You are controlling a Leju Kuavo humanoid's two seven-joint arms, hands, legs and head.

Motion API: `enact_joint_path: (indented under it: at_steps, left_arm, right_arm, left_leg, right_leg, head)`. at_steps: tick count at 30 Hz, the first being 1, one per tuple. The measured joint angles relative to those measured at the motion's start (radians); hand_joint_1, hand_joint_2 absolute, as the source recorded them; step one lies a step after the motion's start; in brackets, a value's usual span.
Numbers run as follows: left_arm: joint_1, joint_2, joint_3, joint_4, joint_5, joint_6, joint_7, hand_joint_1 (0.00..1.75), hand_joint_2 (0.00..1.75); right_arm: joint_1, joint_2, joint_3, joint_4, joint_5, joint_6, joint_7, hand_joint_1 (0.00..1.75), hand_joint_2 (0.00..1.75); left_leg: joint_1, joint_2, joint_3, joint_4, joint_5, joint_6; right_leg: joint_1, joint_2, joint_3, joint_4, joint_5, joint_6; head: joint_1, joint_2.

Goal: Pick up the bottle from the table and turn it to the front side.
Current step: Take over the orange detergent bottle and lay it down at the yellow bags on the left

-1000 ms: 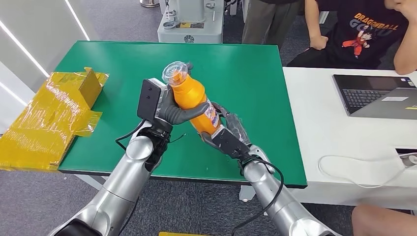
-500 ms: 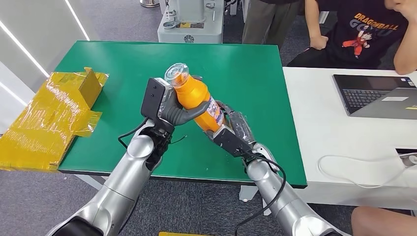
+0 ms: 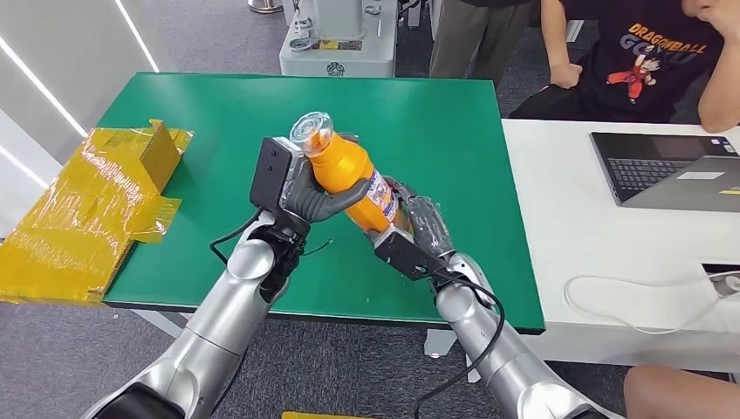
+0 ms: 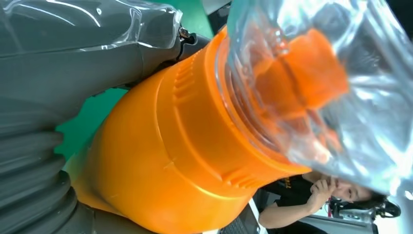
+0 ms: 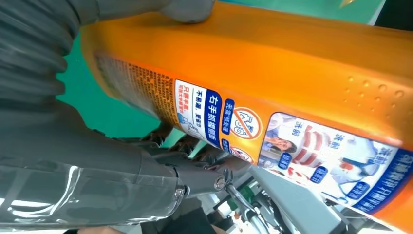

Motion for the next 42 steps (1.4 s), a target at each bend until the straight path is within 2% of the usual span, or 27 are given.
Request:
enact_joint_path:
  at_steps: [9,16,20,25,34,42]
  left_arm:
    - [0.011,-0.001,0.01,-0.001,-0.002,0.03,-0.001,1.75,1.75]
    - [0.022,0.012,0.043,-0.013,-0.018,0.07,-0.006,1.75,1.75]
    - [0.047,0.03,0.073,-0.026,-0.035,0.091,-0.003,1.75,1.75]
    - [0.07,0.062,0.115,-0.06,-0.053,0.113,0.001,1.75,1.75]
    - [0.133,0.115,0.174,-0.144,-0.075,0.127,0.003,1.75,1.75]
    - [0.126,0.146,0.203,-0.199,-0.117,0.136,0.015,1.75,1.75]
  right_arm:
    - [-0.002,0.0,-0.005,-0.002,0.015,-0.088,0.012,0.0,1.75]
    - [0.025,0.002,-0.04,-0.08,-0.003,-0.226,0.018,0.0,1.75]
    - [0.076,0.0,-0.066,-0.214,-0.048,-0.315,0.019,0.0,1.75]
    - [0.192,-0.004,-0.082,-0.468,-0.154,-0.385,0.01,0.0,1.75]
    - [0.402,-0.009,-0.074,-0.843,-0.252,-0.391,-0.027,0.0,1.75]
    - [0.522,-0.01,-0.037,-0.958,-0.333,-0.363,-0.032,0.0,1.75]
  left_leg:
    - [0.0,0.0,0.0,0.0,0.0,0.0]
    - [0.0,0.0,0.0,0.0,0.0,0.0]
    - [0.0,0.001,0.0,0.0,0.0,0.0]
    - [0.0,0.001,0.0,-0.001,0.0,-0.001]
    - [0.0,0.001,0.0,-0.002,-0.001,-0.002]
    - [0.0,0.001,0.0,-0.002,-0.001,-0.002]
  right_leg:
    - [0.0,0.0,0.0,0.0,0.0,0.0]
    - [0.0,0.0,0.0,0.0,0.0,0.0]
    - [0.0,0.001,0.0,0.0,0.0,0.0]
    - [0.0,0.001,-0.001,0.0,-0.001,0.0]
    - [0.0,0.001,-0.001,0.0,-0.002,-0.001]
    - [0.0,0.001,-0.001,0.0,-0.001,-0.001]
  head:
    - [0.0,0.0]
    - [0.0,0.0]
    - [0.0,0.0]
    - [0.0,0.0]
    - [0.0,0.0]
    - [0.0,0.0]
